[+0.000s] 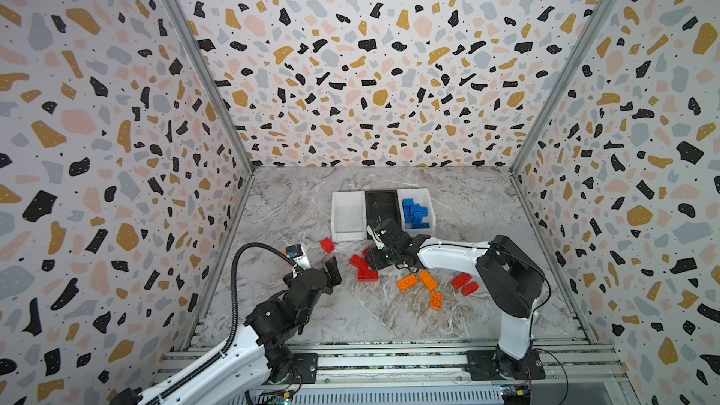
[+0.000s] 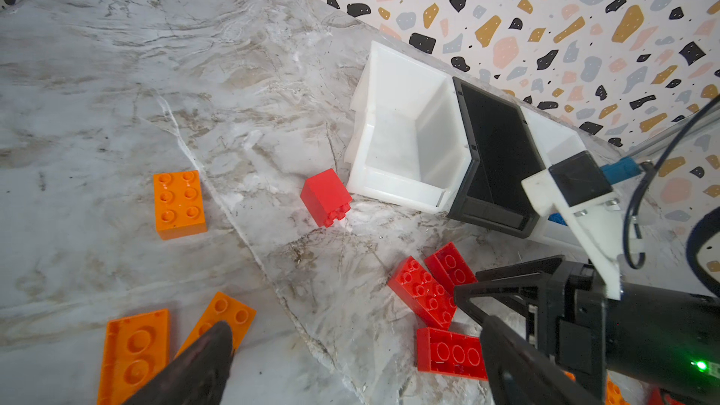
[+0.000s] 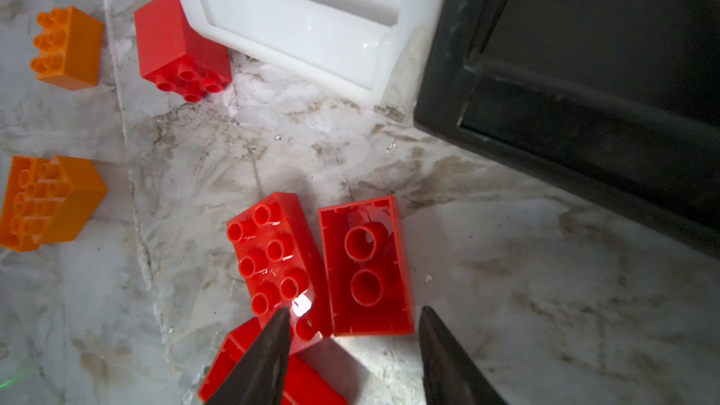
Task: Sort the legos into containers by color
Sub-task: 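Lower the right gripper onto a red 2x2 brick and grasp it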
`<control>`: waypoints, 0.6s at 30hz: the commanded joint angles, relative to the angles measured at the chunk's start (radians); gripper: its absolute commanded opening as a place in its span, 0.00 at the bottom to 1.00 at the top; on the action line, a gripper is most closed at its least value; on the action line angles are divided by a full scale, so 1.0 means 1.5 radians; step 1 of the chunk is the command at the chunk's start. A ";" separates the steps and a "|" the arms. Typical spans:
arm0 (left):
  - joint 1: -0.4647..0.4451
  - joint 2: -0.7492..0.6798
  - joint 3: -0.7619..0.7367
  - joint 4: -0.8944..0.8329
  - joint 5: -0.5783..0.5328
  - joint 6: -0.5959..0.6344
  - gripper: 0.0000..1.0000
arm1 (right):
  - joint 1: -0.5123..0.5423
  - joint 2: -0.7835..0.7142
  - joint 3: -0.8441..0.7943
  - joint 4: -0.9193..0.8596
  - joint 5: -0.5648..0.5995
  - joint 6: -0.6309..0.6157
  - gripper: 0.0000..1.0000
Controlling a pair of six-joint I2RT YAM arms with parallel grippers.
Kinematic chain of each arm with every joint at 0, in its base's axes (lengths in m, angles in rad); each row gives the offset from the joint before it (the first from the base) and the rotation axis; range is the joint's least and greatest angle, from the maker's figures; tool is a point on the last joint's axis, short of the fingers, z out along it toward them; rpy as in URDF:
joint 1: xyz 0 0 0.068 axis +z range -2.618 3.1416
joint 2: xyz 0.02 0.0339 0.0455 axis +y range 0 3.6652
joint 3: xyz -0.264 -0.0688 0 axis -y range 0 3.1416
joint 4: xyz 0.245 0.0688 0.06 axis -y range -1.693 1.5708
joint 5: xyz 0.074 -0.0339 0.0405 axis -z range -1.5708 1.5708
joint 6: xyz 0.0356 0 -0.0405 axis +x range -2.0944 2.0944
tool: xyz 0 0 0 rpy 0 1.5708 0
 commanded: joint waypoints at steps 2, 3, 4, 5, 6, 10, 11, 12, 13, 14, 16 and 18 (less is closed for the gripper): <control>0.001 -0.013 -0.010 0.000 -0.019 -0.004 1.00 | 0.004 0.012 0.041 -0.013 0.037 -0.009 0.54; 0.001 -0.014 -0.010 0.000 -0.019 -0.004 1.00 | 0.004 0.017 0.046 -0.017 0.046 -0.009 0.53; 0.001 -0.015 -0.009 -0.001 -0.019 -0.004 1.00 | 0.004 0.022 0.050 -0.019 0.049 -0.012 0.53; 0.001 -0.016 -0.008 0.000 -0.019 -0.004 1.00 | 0.004 0.026 0.055 -0.022 0.053 -0.013 0.52; 0.001 -0.016 -0.007 -0.001 -0.019 -0.002 1.00 | 0.004 0.031 0.060 -0.027 0.056 -0.014 0.52; 0.001 -0.017 -0.005 -0.001 -0.023 0.001 1.00 | 0.004 0.051 0.075 -0.044 0.067 -0.015 0.49; 0.001 -0.017 -0.005 -0.001 -0.023 0.002 1.00 | 0.004 0.054 0.077 -0.048 0.071 -0.014 0.48; 0.001 -0.017 -0.004 -0.001 -0.022 0.002 1.00 | 0.004 0.057 0.079 -0.053 0.077 -0.013 0.47; 0.001 -0.017 -0.004 -0.002 -0.021 0.001 1.00 | 0.004 0.058 0.080 -0.055 0.082 -0.013 0.46; 0.001 -0.017 -0.004 -0.002 -0.021 0.001 1.00 | 0.004 0.060 0.080 -0.058 0.085 -0.012 0.45; 0.001 -0.020 -0.005 -0.003 -0.018 0.001 1.00 | 0.004 0.060 0.082 -0.065 0.090 -0.013 0.42; 0.001 -0.022 -0.007 -0.002 -0.018 0.003 1.00 | 0.004 0.057 0.083 -0.071 0.094 -0.012 0.40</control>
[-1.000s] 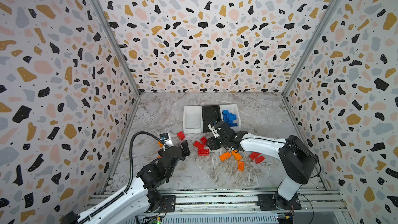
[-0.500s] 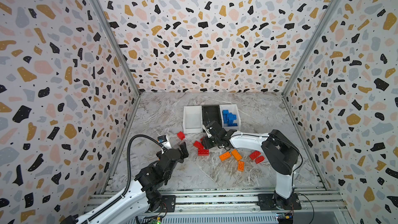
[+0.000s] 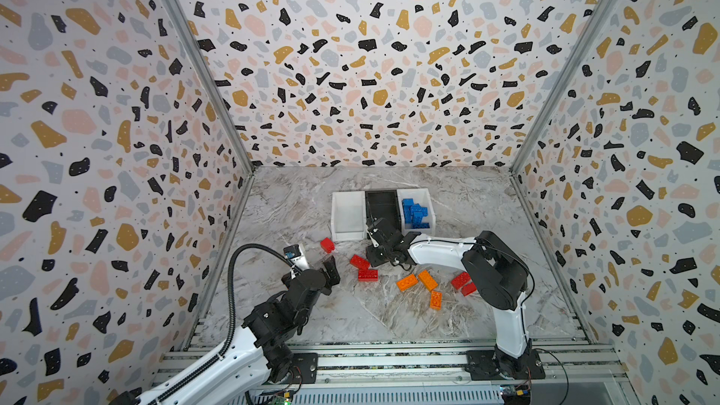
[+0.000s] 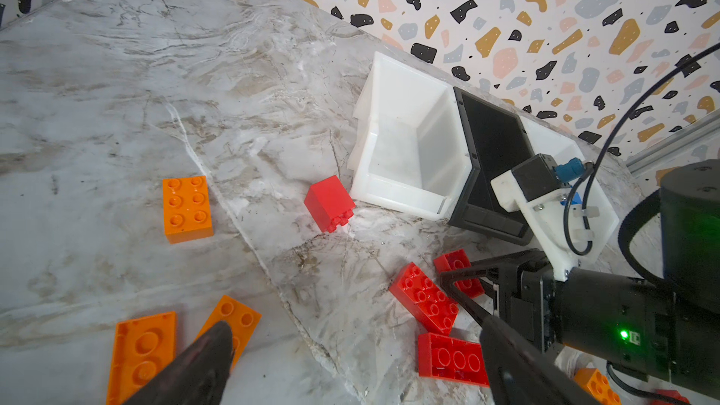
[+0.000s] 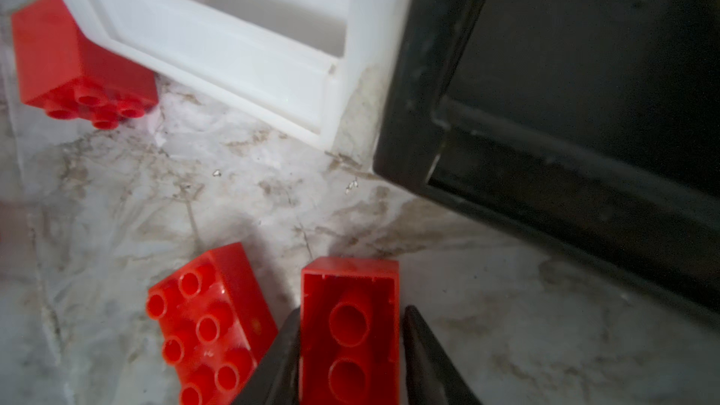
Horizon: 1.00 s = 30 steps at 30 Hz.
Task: Sort the legos into containers by color
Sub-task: 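Lower the right gripper onto a red 2x2 brick and grasp it, then drop the red brick into the black bin with the right gripper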
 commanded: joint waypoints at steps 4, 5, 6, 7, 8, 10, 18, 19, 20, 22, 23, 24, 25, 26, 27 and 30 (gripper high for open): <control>0.001 -0.002 -0.008 0.007 -0.004 0.006 1.00 | 0.008 -0.028 0.016 -0.058 0.019 0.000 0.33; 0.001 0.000 -0.007 0.009 -0.001 0.008 1.00 | 0.010 -0.037 0.016 -0.064 0.021 0.000 0.32; 0.001 0.002 -0.005 0.014 0.004 0.014 1.00 | 0.015 -0.050 0.016 -0.073 0.026 0.000 0.30; 0.001 0.008 -0.003 0.022 0.011 0.021 1.00 | 0.017 -0.066 0.015 -0.080 0.031 -0.001 0.29; 0.002 0.012 0.000 0.028 0.017 0.028 1.00 | 0.019 -0.081 0.013 -0.085 0.036 -0.002 0.29; 0.002 0.028 0.010 0.037 0.025 0.041 1.00 | 0.019 -0.112 0.015 -0.095 0.047 -0.003 0.29; 0.002 0.095 0.033 0.080 0.091 0.053 1.00 | -0.032 -0.111 0.098 -0.125 0.078 -0.044 0.30; 0.001 0.099 0.033 0.081 0.098 0.050 1.00 | -0.044 -0.097 0.111 -0.121 0.073 -0.048 0.30; 0.001 0.101 0.033 0.080 0.103 0.049 1.00 | -0.054 -0.085 0.123 -0.117 0.067 -0.051 0.30; 0.001 0.099 0.028 0.081 0.116 0.041 1.00 | -0.075 -0.051 0.155 -0.113 0.051 -0.058 0.30; 0.001 0.097 0.025 0.081 0.121 0.038 1.00 | -0.082 -0.036 0.171 -0.114 0.047 -0.059 0.31; 0.001 0.092 0.021 0.081 0.122 0.036 1.00 | -0.089 -0.019 0.191 -0.114 0.046 -0.064 0.31; 0.001 0.087 0.016 0.079 0.122 0.033 1.00 | -0.095 -0.003 0.214 -0.117 0.048 -0.068 0.31; 0.001 0.081 0.014 0.076 0.121 0.031 1.00 | -0.099 0.009 0.232 -0.120 0.050 -0.072 0.32; 0.001 0.075 0.013 0.073 0.119 0.029 1.00 | -0.104 0.023 0.255 -0.126 0.051 -0.075 0.36; 0.001 0.062 0.018 0.050 0.107 0.027 1.00 | -0.111 0.046 0.309 -0.148 0.052 -0.082 0.61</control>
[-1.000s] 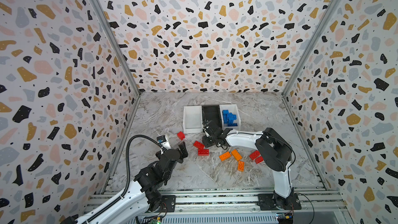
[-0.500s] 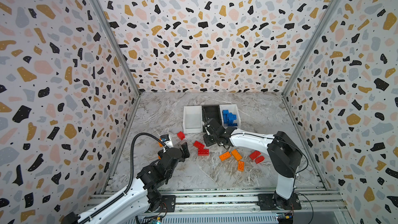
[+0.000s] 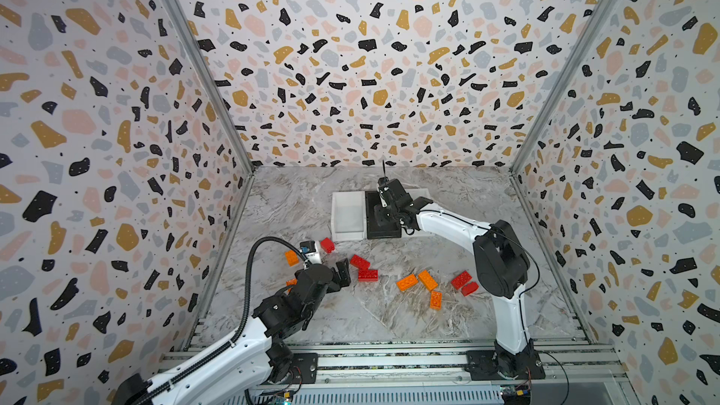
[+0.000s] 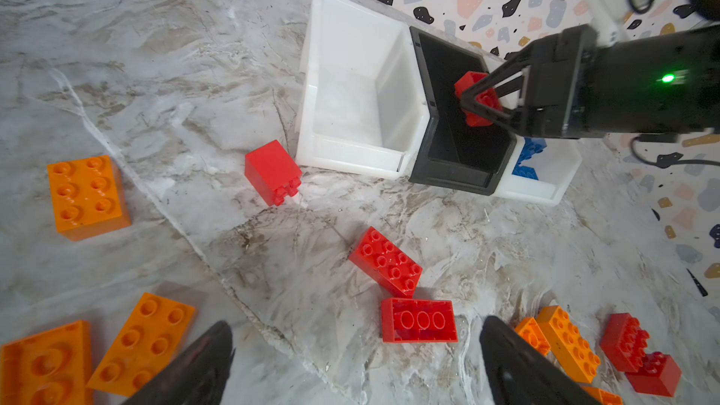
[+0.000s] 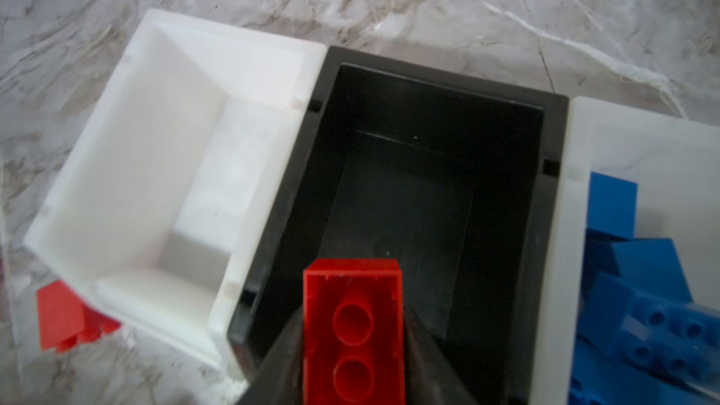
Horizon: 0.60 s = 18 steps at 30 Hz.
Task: Sort the legos into containers by color
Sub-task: 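Drop the red brick into the black bin with the right gripper, then lower the right gripper onto a red 2x4 brick and grasp it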
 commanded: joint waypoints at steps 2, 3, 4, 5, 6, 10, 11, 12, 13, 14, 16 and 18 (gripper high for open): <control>0.001 -0.024 0.007 -0.020 -0.007 -0.006 1.00 | 0.005 -0.015 0.068 -0.044 0.000 -0.025 0.68; 0.001 -0.029 0.009 -0.028 -0.011 -0.007 1.00 | 0.009 -0.024 0.064 -0.046 0.000 -0.028 0.68; 0.001 -0.034 0.010 -0.036 -0.014 -0.008 1.00 | 0.014 -0.036 0.055 -0.046 0.001 -0.029 0.68; 0.001 -0.040 0.010 -0.049 -0.019 -0.010 1.00 | 0.021 -0.053 0.041 -0.045 0.002 -0.030 0.68; 0.001 -0.047 0.011 -0.060 -0.025 -0.012 1.00 | 0.029 -0.070 0.022 -0.045 0.000 -0.031 0.68; 0.001 -0.082 -0.002 -0.095 -0.032 -0.032 1.00 | 0.072 -0.144 -0.087 -0.019 -0.035 -0.031 0.68; 0.001 -0.094 -0.009 -0.099 -0.031 -0.037 1.00 | 0.084 -0.161 -0.119 -0.006 -0.051 -0.027 0.68; 0.001 -0.105 -0.017 -0.104 -0.028 -0.043 1.00 | 0.095 -0.174 -0.150 0.008 -0.067 -0.024 0.67; 0.001 -0.114 -0.024 -0.107 -0.027 -0.047 1.00 | 0.106 -0.184 -0.173 0.017 -0.076 -0.022 0.68; 0.001 -0.123 -0.033 -0.114 -0.029 -0.051 1.00 | 0.120 -0.190 -0.196 0.032 -0.081 -0.023 0.68; 0.001 -0.135 -0.044 -0.121 -0.036 -0.063 1.00 | 0.142 -0.191 -0.222 0.048 -0.080 -0.028 0.68; 0.001 -0.138 -0.049 -0.112 -0.028 -0.066 1.00 | 0.157 -0.178 -0.230 0.055 -0.082 -0.032 0.69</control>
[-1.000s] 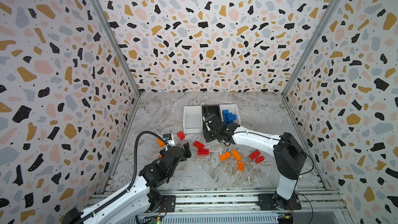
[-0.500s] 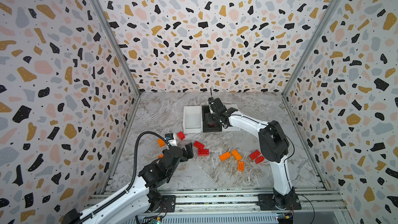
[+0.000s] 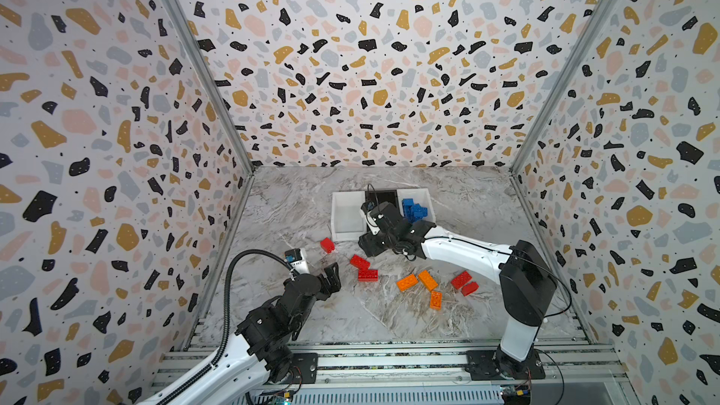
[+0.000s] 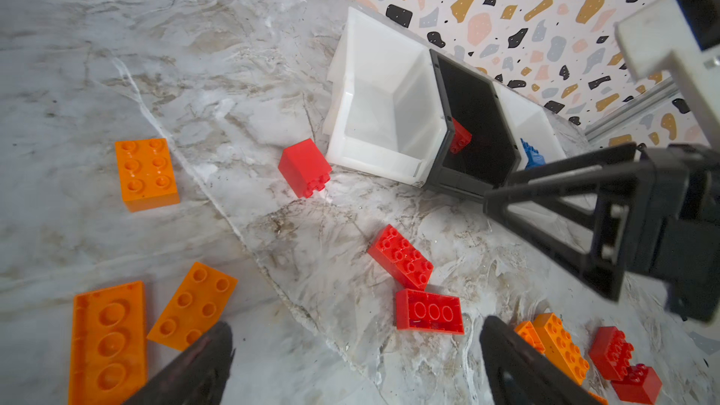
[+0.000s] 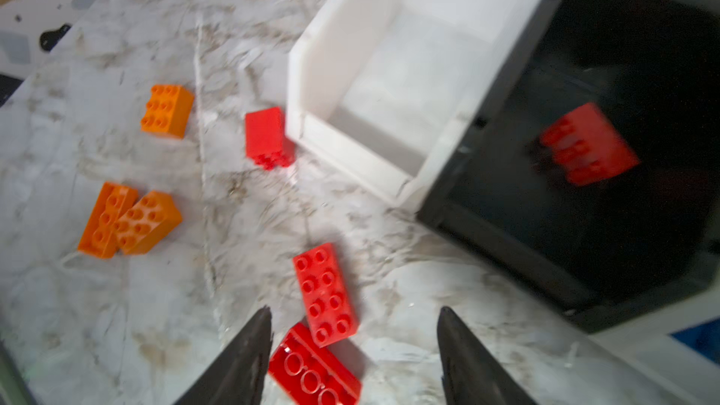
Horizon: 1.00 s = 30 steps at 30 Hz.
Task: Sort the legos into containers by color
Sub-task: 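Lower the right gripper onto a red 2x4 brick and grasp it, then carry the red brick into the black bin and open the right gripper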
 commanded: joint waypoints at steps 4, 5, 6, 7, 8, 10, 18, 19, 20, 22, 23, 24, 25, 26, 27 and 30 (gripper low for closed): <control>0.001 -0.001 -0.005 -0.014 -0.005 -0.016 1.00 | 0.025 0.038 -0.006 0.023 -0.028 -0.020 0.70; 0.001 -0.002 -0.003 -0.016 -0.006 -0.016 1.00 | 0.027 0.047 -0.002 0.022 -0.030 -0.023 0.70; 0.001 -0.001 -0.002 -0.016 -0.006 -0.016 1.00 | 0.027 0.055 0.002 0.022 -0.029 -0.024 0.70; 0.001 -0.002 -0.001 -0.016 -0.006 -0.017 1.00 | 0.028 0.065 0.008 0.017 -0.028 -0.024 0.70; 0.001 -0.003 0.001 -0.015 -0.007 -0.016 1.00 | 0.028 0.076 0.017 0.010 -0.031 -0.025 0.70; 0.001 -0.003 0.003 -0.013 -0.008 -0.016 1.00 | 0.029 0.095 0.032 0.001 -0.039 -0.029 0.69; 0.001 0.004 0.004 -0.012 -0.009 -0.012 1.00 | 0.033 0.150 0.064 -0.008 -0.040 -0.032 0.63; 0.002 0.005 0.003 -0.010 -0.010 -0.011 1.00 | 0.033 0.155 0.067 -0.010 -0.038 -0.032 0.60; 0.001 0.006 0.003 -0.010 -0.010 -0.010 1.00 | 0.033 0.160 0.070 -0.011 -0.036 -0.032 0.58; 0.001 0.008 0.004 -0.005 -0.014 -0.008 1.00 | 0.033 0.168 0.077 -0.019 -0.029 -0.033 0.51; 0.001 0.011 0.005 -0.003 -0.013 -0.006 1.00 | 0.033 0.170 0.080 -0.023 -0.025 -0.033 0.48; 0.002 0.014 0.006 -0.001 -0.015 -0.004 1.00 | 0.033 0.171 0.082 -0.026 -0.020 -0.033 0.44; 0.001 0.019 0.007 0.002 -0.015 -0.003 1.00 | 0.033 0.170 0.082 -0.028 -0.014 -0.033 0.41; 0.002 0.022 0.010 0.004 -0.015 -0.002 1.00 | 0.032 0.167 0.082 -0.031 -0.008 -0.033 0.39; 0.001 0.027 0.011 0.007 -0.015 0.000 1.00 | 0.033 0.162 0.082 -0.034 -0.001 -0.031 0.37; 0.001 0.036 0.015 0.010 -0.013 0.003 1.00 | 0.032 0.126 0.073 -0.034 0.022 -0.031 0.35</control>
